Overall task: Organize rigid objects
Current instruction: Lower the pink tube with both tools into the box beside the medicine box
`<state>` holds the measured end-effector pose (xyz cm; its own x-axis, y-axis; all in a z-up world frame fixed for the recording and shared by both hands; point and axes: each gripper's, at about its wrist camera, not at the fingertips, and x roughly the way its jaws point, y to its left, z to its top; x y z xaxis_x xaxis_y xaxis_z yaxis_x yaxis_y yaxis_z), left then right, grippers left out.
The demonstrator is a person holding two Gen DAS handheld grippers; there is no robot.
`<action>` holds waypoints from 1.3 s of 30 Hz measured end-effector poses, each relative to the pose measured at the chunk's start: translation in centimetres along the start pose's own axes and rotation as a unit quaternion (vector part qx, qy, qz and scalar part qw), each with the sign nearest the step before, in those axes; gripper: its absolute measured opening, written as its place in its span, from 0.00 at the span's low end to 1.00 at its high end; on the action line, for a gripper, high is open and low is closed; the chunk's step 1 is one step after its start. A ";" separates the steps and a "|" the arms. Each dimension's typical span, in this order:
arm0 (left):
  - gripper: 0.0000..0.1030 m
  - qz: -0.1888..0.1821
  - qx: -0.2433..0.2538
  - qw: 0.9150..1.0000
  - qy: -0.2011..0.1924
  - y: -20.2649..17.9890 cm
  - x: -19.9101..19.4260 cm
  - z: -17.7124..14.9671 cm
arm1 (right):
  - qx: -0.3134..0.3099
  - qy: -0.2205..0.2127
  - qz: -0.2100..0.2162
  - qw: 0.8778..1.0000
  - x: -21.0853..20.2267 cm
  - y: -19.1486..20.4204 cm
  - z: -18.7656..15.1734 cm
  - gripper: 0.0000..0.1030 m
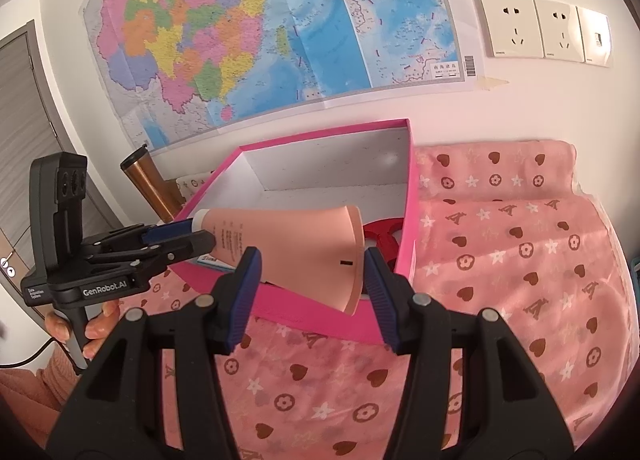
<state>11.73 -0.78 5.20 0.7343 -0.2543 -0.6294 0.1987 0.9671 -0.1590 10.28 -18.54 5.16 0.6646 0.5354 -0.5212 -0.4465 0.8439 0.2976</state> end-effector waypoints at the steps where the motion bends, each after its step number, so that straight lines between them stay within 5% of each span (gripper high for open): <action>1: 0.47 -0.001 0.000 1.000 0.000 0.0 0.0 0.0 | 0.000 0.001 -0.001 1.000 0.1 0.0 0.0 0.54; 39: 0.47 0.004 -0.006 1.000 0.023 0.6 2.3 0.2 | 0.000 0.020 -0.007 1.000 1.7 -1.2 1.0 0.54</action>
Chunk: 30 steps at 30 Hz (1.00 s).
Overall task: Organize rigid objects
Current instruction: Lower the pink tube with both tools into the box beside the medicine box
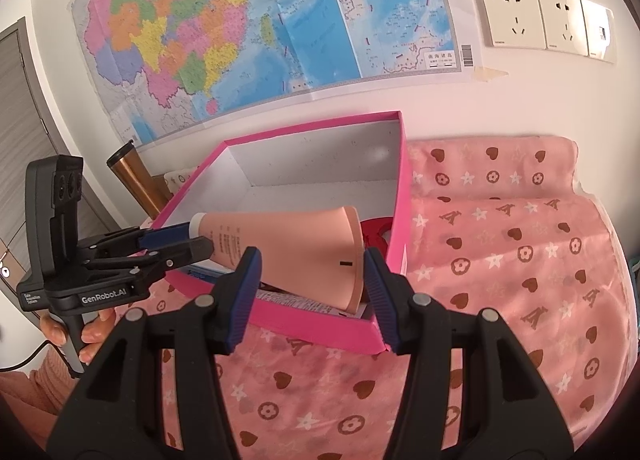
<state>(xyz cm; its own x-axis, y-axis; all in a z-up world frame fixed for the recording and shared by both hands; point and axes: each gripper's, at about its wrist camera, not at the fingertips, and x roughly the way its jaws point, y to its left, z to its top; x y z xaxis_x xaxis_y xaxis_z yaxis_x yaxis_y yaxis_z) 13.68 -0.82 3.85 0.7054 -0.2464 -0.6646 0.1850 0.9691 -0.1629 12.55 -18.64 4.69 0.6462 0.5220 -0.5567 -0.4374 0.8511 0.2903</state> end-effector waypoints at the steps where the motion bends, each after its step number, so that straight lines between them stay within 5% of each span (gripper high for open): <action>1: 0.47 0.000 -0.001 1.000 0.001 0.0 0.1 0.0 | 0.000 0.001 -0.001 1.000 0.0 0.0 0.0 0.54; 30: 0.47 0.000 -0.011 1.000 0.020 0.5 1.5 -0.1 | 0.004 0.012 -0.010 1.000 0.9 -0.3 0.2 0.54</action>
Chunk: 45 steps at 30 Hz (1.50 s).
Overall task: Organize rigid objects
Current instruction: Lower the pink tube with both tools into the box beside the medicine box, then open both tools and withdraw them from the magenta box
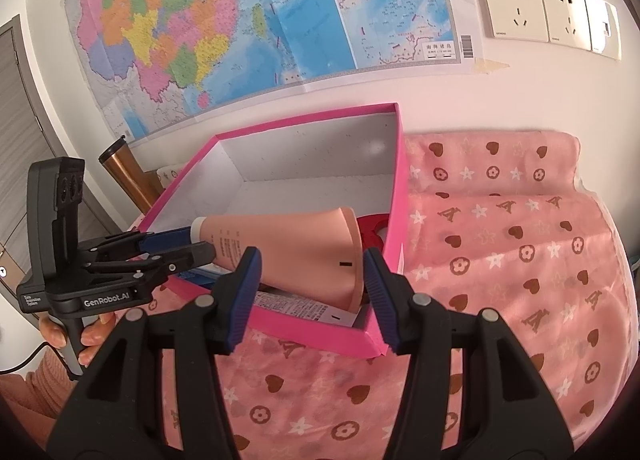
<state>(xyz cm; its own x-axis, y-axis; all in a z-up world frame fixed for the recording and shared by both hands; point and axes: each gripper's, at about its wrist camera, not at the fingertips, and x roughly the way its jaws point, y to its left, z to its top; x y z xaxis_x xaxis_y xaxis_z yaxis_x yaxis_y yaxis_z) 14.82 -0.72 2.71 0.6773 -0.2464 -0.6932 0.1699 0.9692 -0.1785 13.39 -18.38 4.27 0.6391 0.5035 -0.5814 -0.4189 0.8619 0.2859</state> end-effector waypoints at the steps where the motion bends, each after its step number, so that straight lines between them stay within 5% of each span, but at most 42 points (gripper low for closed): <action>1: 0.47 0.000 0.000 1.000 0.001 0.0 0.1 0.0 | 0.000 0.000 0.000 1.000 0.0 0.1 0.0 0.54; 29: 0.44 -0.002 0.029 1.000 -0.006 -1.6 0.2 -0.5 | -0.007 0.011 0.009 1.000 0.8 0.9 -0.2 0.53; 38: 0.64 0.018 0.044 0.998 -0.044 -2.6 -2.4 -1.8 | -0.024 -0.017 -0.003 1.000 -0.9 2.1 -1.7 0.54; 45: 0.82 0.033 0.037 0.996 -0.073 -2.4 -5.0 -3.5 | -0.041 -0.046 -0.021 0.998 -2.3 3.6 -3.5 0.70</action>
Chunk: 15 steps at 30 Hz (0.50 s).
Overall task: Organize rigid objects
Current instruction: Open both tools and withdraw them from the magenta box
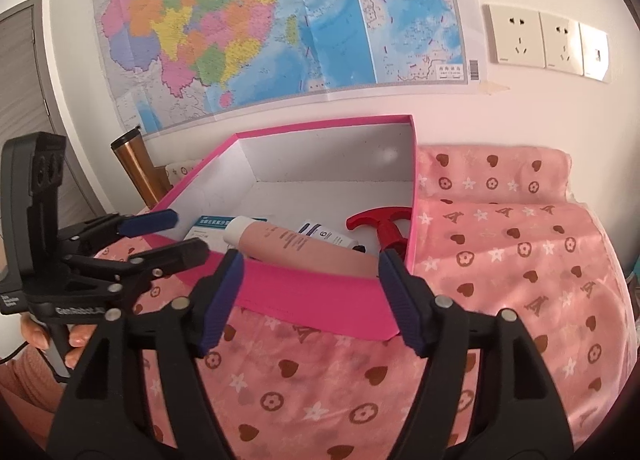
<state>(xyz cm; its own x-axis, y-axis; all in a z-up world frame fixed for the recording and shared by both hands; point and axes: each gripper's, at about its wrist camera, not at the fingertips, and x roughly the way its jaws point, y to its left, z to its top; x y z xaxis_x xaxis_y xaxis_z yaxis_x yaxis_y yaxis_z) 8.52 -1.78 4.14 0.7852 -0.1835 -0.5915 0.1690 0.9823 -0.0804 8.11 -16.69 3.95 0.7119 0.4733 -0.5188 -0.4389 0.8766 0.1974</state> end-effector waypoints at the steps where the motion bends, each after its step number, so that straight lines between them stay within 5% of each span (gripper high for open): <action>1: 0.83 0.007 -0.001 1.000 -0.001 0.1 -0.4 -0.3 | -0.002 -0.002 -0.002 1.000 -0.1 0.1 -0.1 0.72; 15: 0.90 0.043 -0.031 0.999 0.001 0.5 -2.8 -4.0 | -0.014 -0.001 -0.012 1.000 -0.8 2.5 -3.3 0.77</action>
<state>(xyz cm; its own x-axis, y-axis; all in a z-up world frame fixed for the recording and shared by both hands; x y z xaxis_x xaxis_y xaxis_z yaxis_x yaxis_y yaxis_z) 4.05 -0.60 2.53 0.7936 -0.0986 -0.6004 0.0643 0.9948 -0.0784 4.56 -15.15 2.11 0.7235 0.4518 -0.5220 -0.4366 0.8851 0.1610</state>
